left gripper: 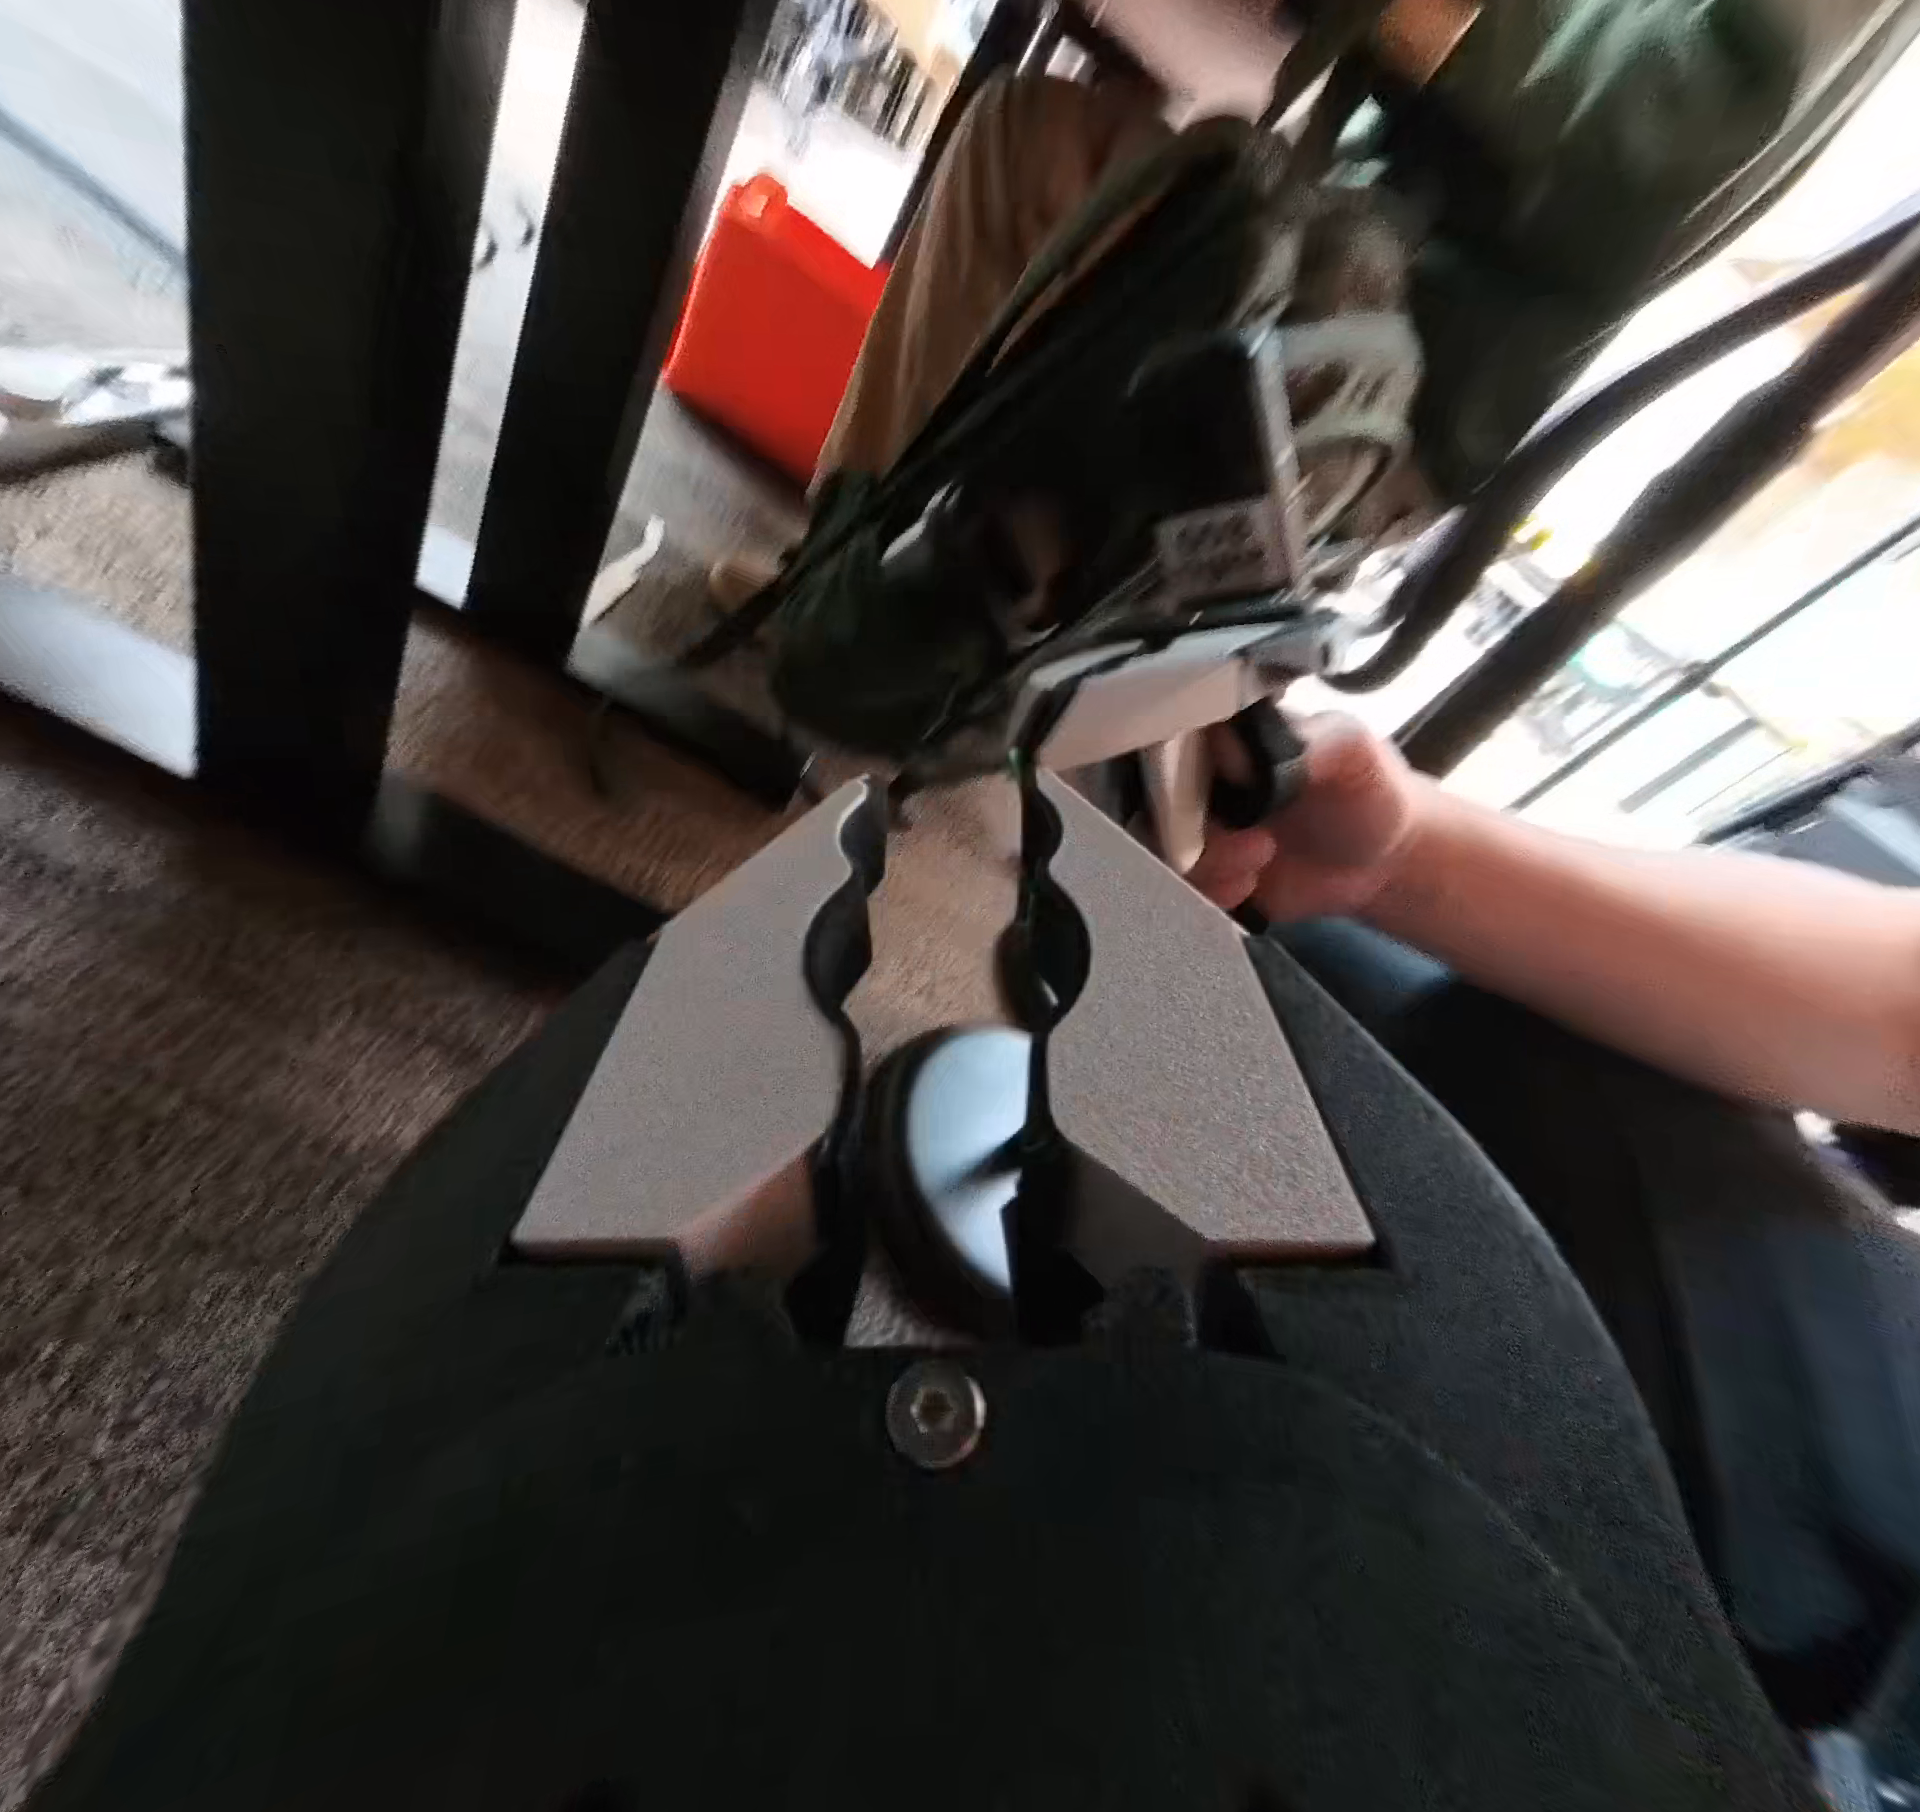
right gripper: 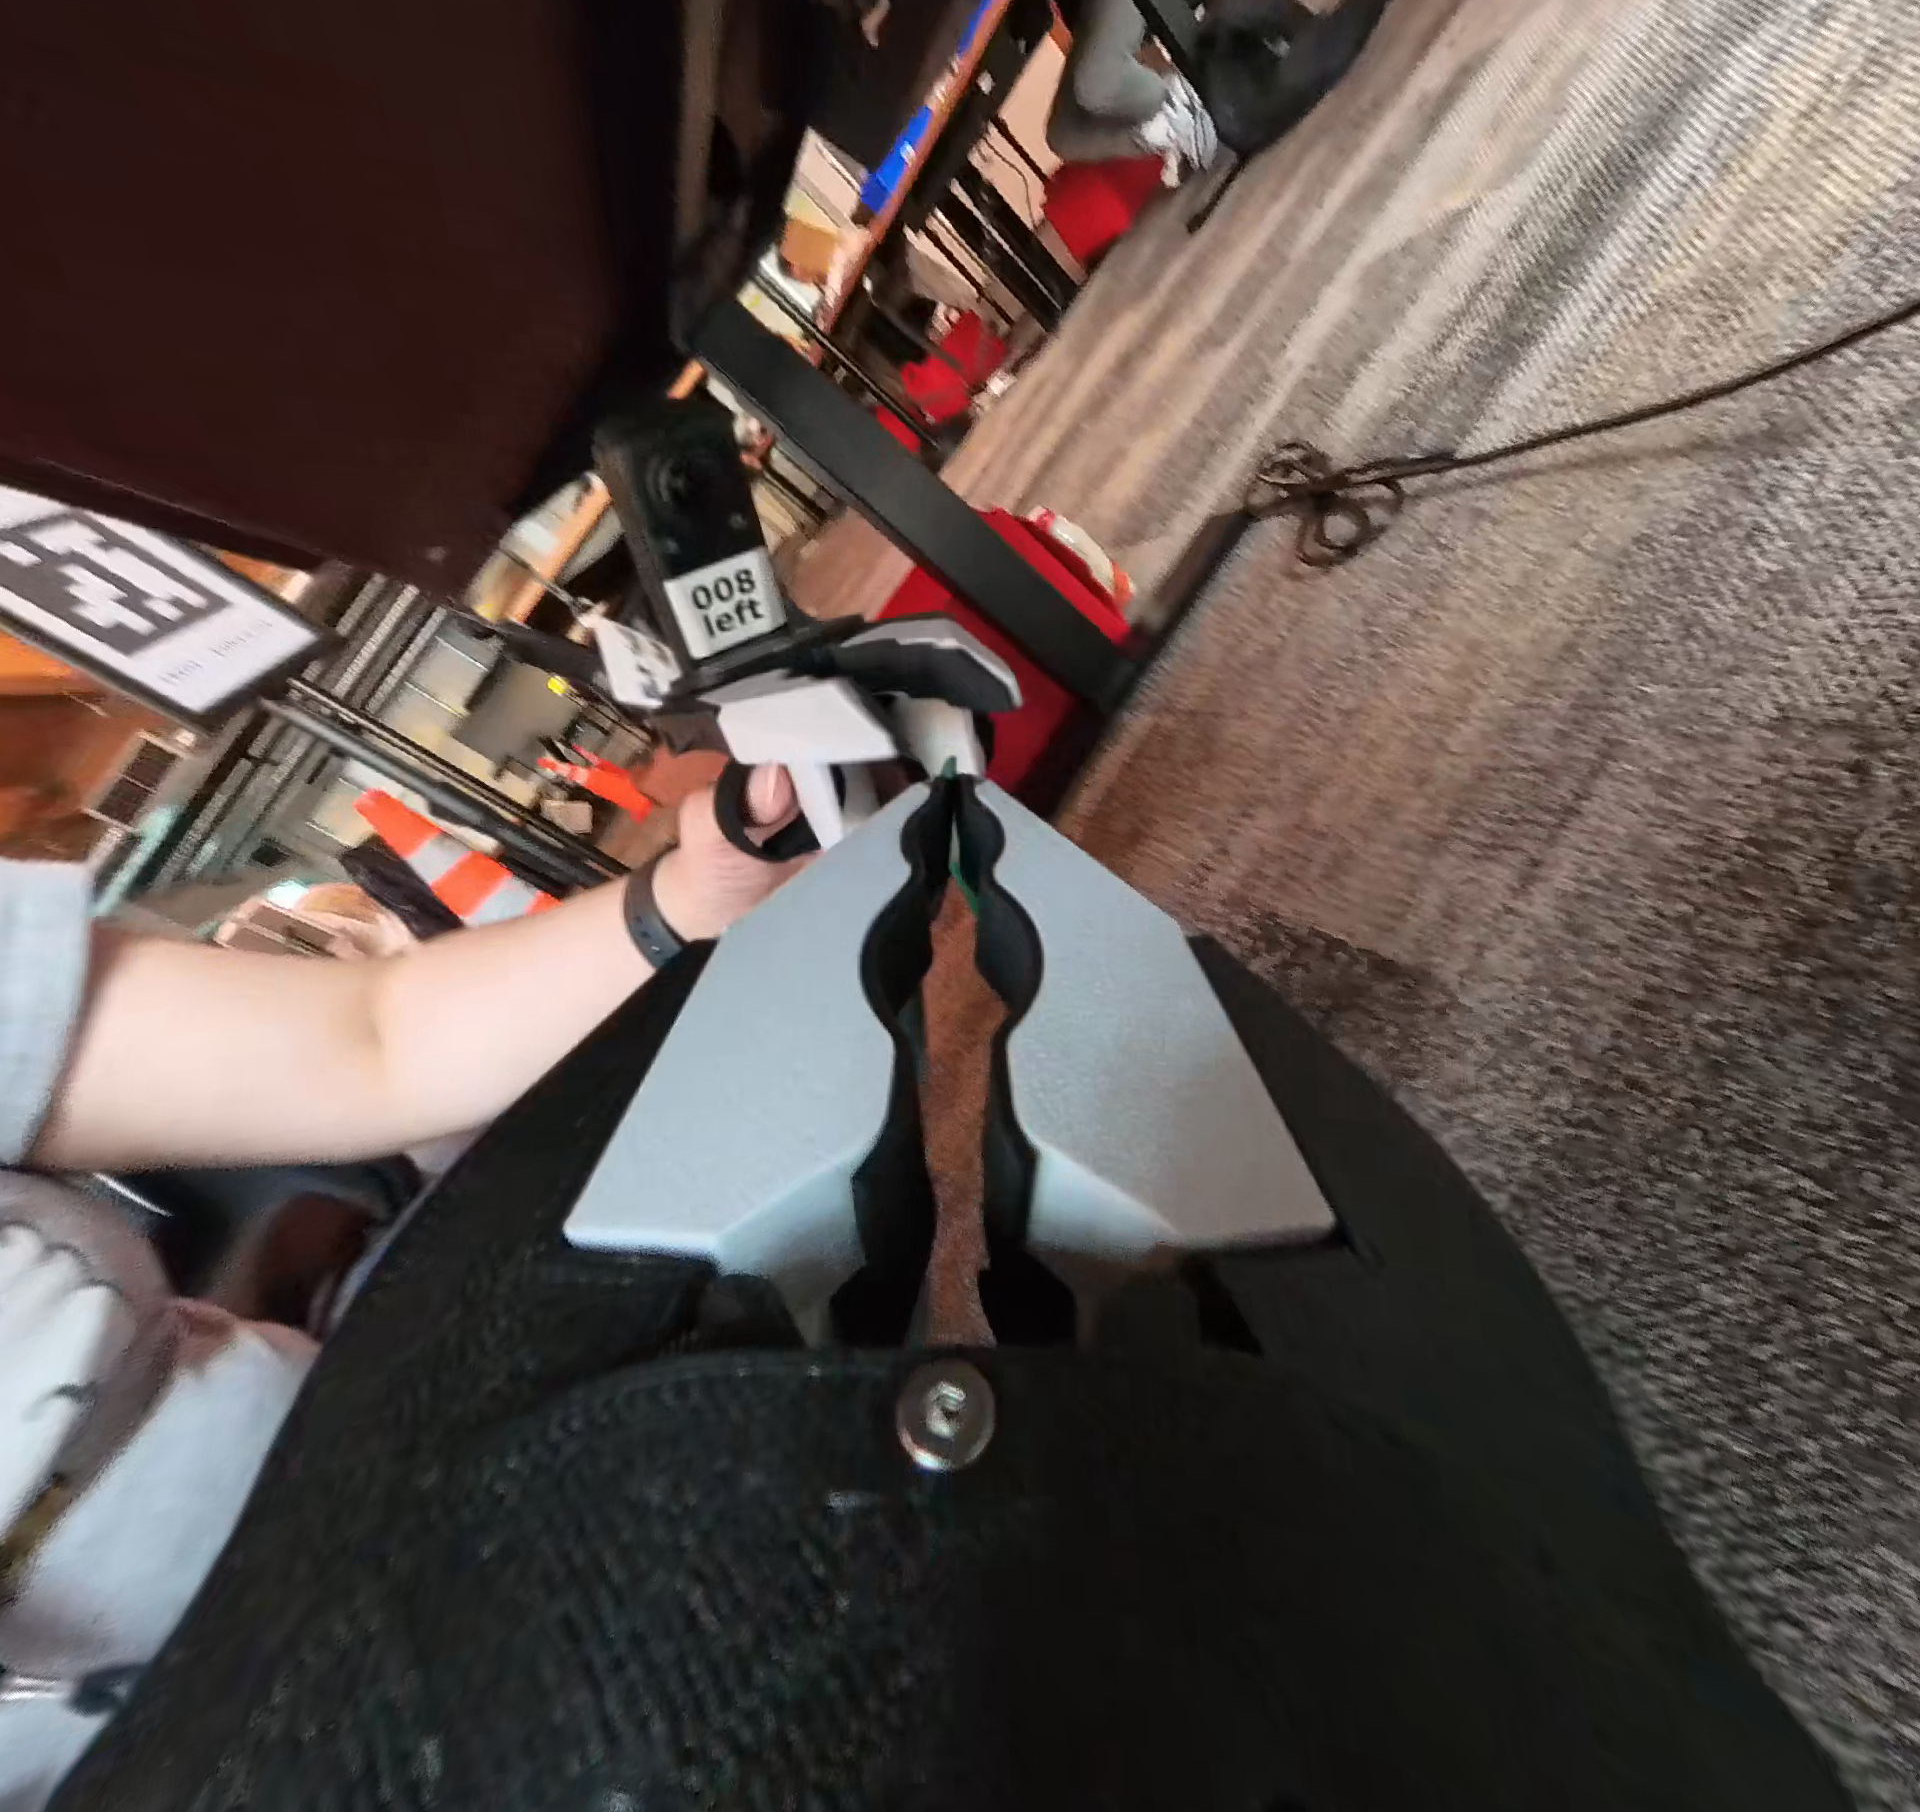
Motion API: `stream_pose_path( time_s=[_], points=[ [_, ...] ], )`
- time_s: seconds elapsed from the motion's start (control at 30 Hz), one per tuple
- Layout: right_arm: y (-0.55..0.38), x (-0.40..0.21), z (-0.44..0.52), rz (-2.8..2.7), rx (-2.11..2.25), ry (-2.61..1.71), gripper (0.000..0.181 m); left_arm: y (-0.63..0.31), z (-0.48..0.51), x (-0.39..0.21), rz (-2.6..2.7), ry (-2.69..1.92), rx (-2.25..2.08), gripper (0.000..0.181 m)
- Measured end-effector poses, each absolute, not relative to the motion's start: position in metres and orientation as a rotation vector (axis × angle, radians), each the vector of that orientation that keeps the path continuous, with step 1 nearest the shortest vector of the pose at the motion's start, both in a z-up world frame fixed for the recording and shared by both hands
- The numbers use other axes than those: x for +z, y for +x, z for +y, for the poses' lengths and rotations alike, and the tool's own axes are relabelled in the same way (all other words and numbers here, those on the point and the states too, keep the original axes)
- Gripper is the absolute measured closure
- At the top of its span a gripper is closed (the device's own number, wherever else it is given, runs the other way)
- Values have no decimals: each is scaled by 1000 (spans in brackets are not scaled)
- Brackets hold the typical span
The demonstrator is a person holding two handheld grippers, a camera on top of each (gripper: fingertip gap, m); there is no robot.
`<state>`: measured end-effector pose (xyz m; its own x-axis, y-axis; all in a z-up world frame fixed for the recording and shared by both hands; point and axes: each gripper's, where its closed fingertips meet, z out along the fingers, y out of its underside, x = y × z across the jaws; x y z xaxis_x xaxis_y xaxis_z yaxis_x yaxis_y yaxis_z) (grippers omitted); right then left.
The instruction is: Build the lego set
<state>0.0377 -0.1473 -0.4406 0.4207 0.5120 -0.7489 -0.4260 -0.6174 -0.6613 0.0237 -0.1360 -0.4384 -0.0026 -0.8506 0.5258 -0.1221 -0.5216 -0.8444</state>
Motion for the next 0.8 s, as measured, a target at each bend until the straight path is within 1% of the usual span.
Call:
stream_pose_path(
  time_s=[0.1,0.27,0.37,0.47,0.53,0.63,0.67,0.8],
  points=[
    [31,-413,-157,9,1469,-1720,181,5,-142,-412,977,-1632,-1636,152],
    [21,-382,-166,154,1616,-1630,181,-8,-170,-382,940,-1596,-1789,150],
    [18,-367,-169,249,1718,-1533,181,-3,-188,-374,1011,-1572,-1765,147],
    [18,-357,-169,282,1759,-1473,181,2,-201,-381,1124,-1574,-1663,146],
    [18,-358,-169,285,1745,-1473,181,4,-203,-384,1128,-1577,-1637,149],
    [18,-360,-169,306,1779,-1452,181,5,-202,-386,1083,-1614,-1690,166],
    [17,-361,-169,308,1782,-1456,181,4,-201,-386,1065,-1620,-1712,169],
    [16,-366,-168,309,1778,-1466,181,5,-202,-386,1034,-1644,-1789,162]
  ],
)
